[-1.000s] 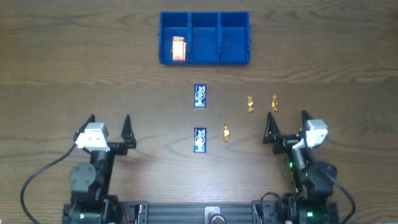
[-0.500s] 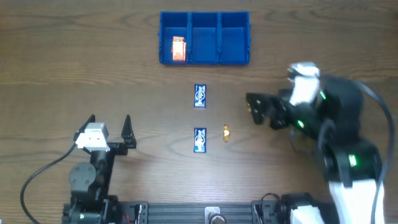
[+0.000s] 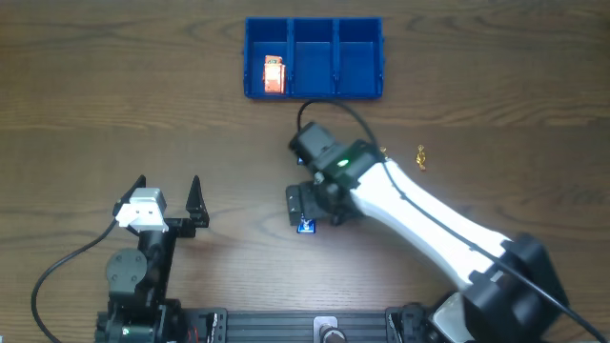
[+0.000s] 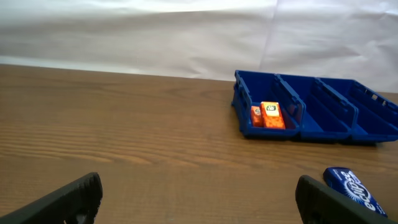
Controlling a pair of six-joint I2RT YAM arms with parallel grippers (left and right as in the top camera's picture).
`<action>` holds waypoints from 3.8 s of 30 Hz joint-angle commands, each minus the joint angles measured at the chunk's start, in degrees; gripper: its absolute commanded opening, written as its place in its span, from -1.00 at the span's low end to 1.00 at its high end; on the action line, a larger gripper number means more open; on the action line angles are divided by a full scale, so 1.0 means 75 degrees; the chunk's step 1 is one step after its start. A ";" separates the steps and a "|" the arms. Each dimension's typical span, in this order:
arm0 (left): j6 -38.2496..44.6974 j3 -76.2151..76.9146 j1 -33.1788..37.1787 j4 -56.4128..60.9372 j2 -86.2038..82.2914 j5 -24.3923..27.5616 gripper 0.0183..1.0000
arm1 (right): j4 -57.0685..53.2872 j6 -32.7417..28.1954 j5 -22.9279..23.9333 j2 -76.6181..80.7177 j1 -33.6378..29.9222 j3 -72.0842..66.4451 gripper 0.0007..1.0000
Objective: Sort Candies Into Trays
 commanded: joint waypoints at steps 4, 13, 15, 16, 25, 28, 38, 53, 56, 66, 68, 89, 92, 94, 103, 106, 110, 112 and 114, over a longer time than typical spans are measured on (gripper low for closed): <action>0.0055 -0.0119 0.0047 -0.0329 -0.0009 -0.0047 1.00 | 0.0650 0.1122 0.0755 0.1352 0.0536 0.0114 1.00; 0.0055 -0.0119 0.0047 -0.0329 -0.0009 -0.0047 1.00 | 0.1139 0.1577 0.1177 0.2078 0.0536 0.0114 1.00; 0.0055 -0.0119 0.0047 -0.0329 -0.0009 -0.0047 0.99 | 0.1224 0.1577 0.1177 0.2180 0.0536 0.0114 0.95; 0.0055 -0.0119 0.0047 -0.0329 -0.0009 -0.0047 0.99 | 0.1271 0.1577 0.1177 0.2235 0.0536 0.0114 0.88; 0.0055 -0.0119 0.0047 -0.0329 -0.0009 -0.0047 1.00 | 0.1591 0.1609 0.1174 0.2454 0.0679 0.0114 -0.09; 0.0055 -0.0119 0.0047 -0.0329 -0.0009 -0.0050 1.00 | 0.1585 0.1612 0.1177 0.2454 0.0679 0.0114 -0.28; 0.0055 -0.0119 0.0047 -0.0329 -0.0009 -0.0047 1.00 | 0.1591 0.1603 0.2046 0.1413 0.0676 0.0300 -0.61; 0.0055 -0.0119 0.0047 -0.0329 -0.0009 -0.0047 1.00 | -0.0758 -0.1495 0.4546 0.3110 -0.1244 0.7799 -0.56; 0.0055 -0.0119 0.0047 -0.0329 -0.0009 -0.0047 1.00 | -0.0003 -0.1763 0.4068 0.3841 -0.1705 0.8140 -0.56; 0.0055 -0.0119 0.0047 -0.0329 -0.0009 -0.0050 1.00 | 0.0641 -0.1728 0.3054 0.5152 -0.2331 0.8140 -0.56; 0.0055 -0.0119 0.0047 -0.0329 -0.0009 -0.0050 1.00 | 0.0752 -0.1749 0.3051 0.5298 -0.2328 0.8140 -0.56; 0.0055 -0.0119 0.0047 -0.0329 -0.0009 -0.0050 1.00 | 0.0836 -0.1749 0.2565 0.5246 -0.2104 0.8140 0.86; 0.0055 -0.0119 0.0047 -0.0329 -0.0009 -0.0047 1.00 | 0.0233 -0.1687 0.2509 0.4919 -0.2011 0.8140 0.92; 0.0055 -0.0119 0.0047 -0.0329 -0.0009 -0.0050 1.00 | -0.0388 -0.1472 0.2390 0.4709 -0.1883 0.8140 0.97; 0.0055 -0.0119 0.0047 -0.0329 -0.0009 -0.0047 1.00 | -0.2057 0.0230 0.2221 0.4596 -0.1026 0.6569 1.00; 0.0055 -0.0119 0.0047 -0.0329 -0.0009 -0.0050 1.00 | -0.1195 0.0294 0.1775 0.4596 -0.0901 0.5447 1.00; 0.0055 -0.0119 0.0047 -0.0329 -0.0009 -0.0050 1.00 | -0.0332 0.0545 0.1533 0.4596 -0.0880 0.4319 0.99; 0.0055 -0.0119 0.0047 -0.0329 -0.0009 -0.0047 1.00 | -0.0137 0.0551 0.1536 0.4596 -0.0880 0.4077 0.98; 0.0055 -0.0119 0.0047 -0.0329 -0.0009 -0.0050 1.00 | -0.0012 0.0548 0.1539 0.4596 -0.0880 0.4001 0.97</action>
